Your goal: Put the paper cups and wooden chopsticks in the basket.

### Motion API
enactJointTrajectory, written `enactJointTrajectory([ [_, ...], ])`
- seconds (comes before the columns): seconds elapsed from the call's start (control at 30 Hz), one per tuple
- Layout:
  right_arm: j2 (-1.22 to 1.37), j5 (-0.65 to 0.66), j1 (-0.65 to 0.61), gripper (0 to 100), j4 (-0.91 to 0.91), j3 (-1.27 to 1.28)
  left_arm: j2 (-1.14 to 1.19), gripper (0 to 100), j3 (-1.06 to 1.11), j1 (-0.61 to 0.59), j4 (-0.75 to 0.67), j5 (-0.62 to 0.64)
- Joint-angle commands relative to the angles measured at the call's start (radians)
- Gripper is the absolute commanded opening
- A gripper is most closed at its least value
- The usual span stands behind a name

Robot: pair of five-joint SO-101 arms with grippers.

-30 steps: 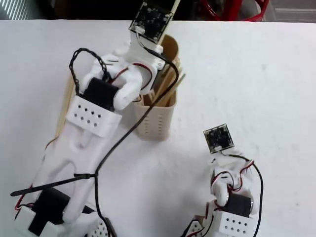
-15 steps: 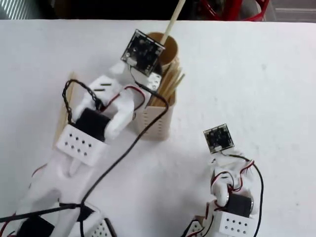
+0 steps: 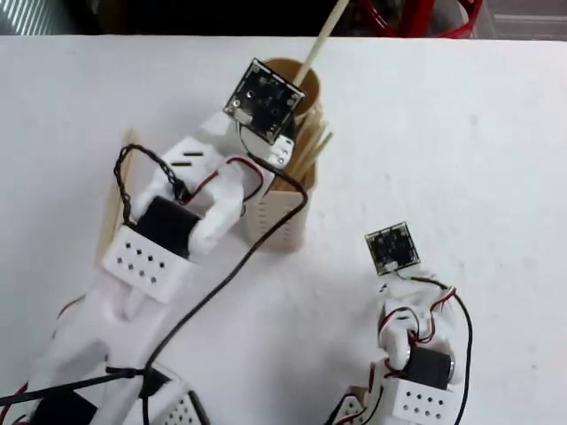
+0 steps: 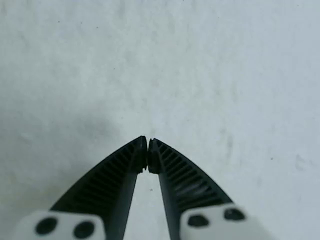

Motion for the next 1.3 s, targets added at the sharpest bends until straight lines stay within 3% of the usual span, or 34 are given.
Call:
enactJointTrajectory([
  [0.0,-0.007,0.000,-0.004,1.8,-0.001,0.009,-0.041,3,-0.035,0.013,-0.002,-0.006],
  [0.3,-0.007,0.000,-0.004,1.8,-0.001,0.009,-0.039,3,-0.035,0.033,-0.021,-0.017],
  [0.43,-0.007,0.000,-0.004,1.8,-0.001,0.009,-0.039,3,-0.035,0.081,-0.068,-0.100],
  [1.27,-0.007,0.000,-0.004,1.8,-0.001,0.009,-0.045,7,0.046,0.097,-0.132,-0.083],
])
